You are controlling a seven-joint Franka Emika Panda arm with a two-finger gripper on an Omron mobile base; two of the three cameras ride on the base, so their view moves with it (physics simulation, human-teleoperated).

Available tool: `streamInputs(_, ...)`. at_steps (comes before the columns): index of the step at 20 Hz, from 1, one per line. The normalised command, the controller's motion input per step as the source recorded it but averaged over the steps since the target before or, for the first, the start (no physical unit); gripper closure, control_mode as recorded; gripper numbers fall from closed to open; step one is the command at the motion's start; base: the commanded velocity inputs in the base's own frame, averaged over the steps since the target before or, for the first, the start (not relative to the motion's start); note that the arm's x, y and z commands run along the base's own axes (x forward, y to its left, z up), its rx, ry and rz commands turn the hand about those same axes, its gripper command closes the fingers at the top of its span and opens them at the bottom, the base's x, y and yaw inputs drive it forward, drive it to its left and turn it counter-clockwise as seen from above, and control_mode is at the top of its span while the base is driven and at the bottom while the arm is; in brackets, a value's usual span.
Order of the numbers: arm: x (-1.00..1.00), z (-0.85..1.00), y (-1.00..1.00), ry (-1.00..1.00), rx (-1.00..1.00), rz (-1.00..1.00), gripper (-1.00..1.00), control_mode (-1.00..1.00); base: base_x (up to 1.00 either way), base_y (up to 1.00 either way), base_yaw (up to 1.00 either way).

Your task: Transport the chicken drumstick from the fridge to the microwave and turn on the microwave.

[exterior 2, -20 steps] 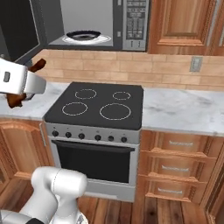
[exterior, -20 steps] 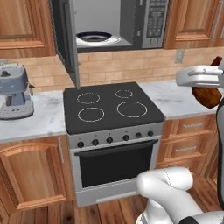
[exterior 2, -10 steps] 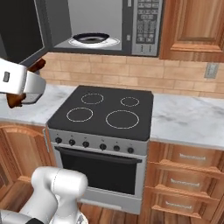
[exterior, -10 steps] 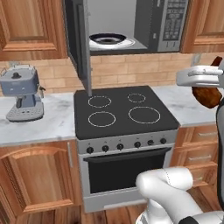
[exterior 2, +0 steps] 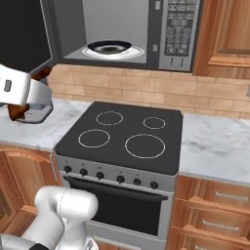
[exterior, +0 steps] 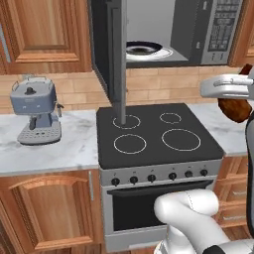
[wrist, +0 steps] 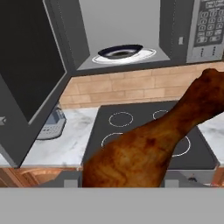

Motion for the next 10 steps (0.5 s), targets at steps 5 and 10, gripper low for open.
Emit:
streamInputs(5,0.0,0.0,0.0,0.0,0.0,0.0,1.0,1.0,0.54,0.29,0.08)
streamInputs(10,0.0,0.0,0.0,0.0,0.0,0.0,1.0,1.0,0.57,0.1,0.03)
